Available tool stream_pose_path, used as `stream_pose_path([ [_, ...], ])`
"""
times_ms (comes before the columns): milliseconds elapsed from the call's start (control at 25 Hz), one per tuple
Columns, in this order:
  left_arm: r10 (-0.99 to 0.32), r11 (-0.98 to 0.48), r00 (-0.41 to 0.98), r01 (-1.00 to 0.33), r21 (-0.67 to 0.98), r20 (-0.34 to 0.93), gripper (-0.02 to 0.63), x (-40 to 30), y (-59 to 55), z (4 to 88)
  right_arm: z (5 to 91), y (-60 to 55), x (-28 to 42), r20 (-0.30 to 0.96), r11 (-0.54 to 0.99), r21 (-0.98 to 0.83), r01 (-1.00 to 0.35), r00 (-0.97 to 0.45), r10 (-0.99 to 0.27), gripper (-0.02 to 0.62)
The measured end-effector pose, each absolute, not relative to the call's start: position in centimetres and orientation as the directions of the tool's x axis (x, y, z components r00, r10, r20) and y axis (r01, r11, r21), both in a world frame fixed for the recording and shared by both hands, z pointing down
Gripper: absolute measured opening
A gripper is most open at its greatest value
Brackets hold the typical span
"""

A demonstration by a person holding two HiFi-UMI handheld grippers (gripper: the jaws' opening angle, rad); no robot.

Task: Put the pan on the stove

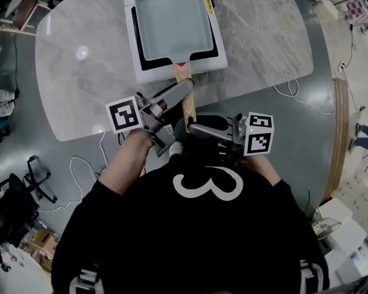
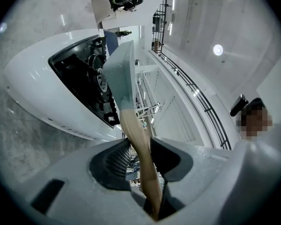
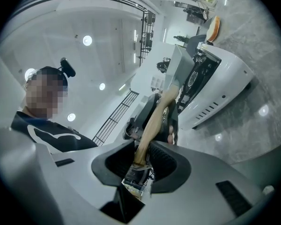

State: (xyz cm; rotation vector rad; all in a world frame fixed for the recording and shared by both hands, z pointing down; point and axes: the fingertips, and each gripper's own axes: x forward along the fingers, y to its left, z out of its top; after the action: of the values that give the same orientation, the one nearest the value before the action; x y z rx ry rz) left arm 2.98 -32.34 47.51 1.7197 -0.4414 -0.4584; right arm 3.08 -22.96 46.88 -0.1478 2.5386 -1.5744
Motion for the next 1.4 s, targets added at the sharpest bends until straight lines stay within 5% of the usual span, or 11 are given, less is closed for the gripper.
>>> stream_pose_path([
  [1080,-0.571,-0.170,0.818,-0.032,0.985,-0.072,0.163,2.6,-32.7,47.8,46.1,-23.2,2.7,-0.079,0.442,-0.897,0.012,-0.988,-0.133,0.101],
  [1400,-0.598,-0.183,0.801,-0.103,0.978,-0.028,0.229,1.9,-32.7,48.2,46.4,-23.6,3.2,-0.038,0.472,-0.881,-0.047,-0.985,-0.169,0.114],
])
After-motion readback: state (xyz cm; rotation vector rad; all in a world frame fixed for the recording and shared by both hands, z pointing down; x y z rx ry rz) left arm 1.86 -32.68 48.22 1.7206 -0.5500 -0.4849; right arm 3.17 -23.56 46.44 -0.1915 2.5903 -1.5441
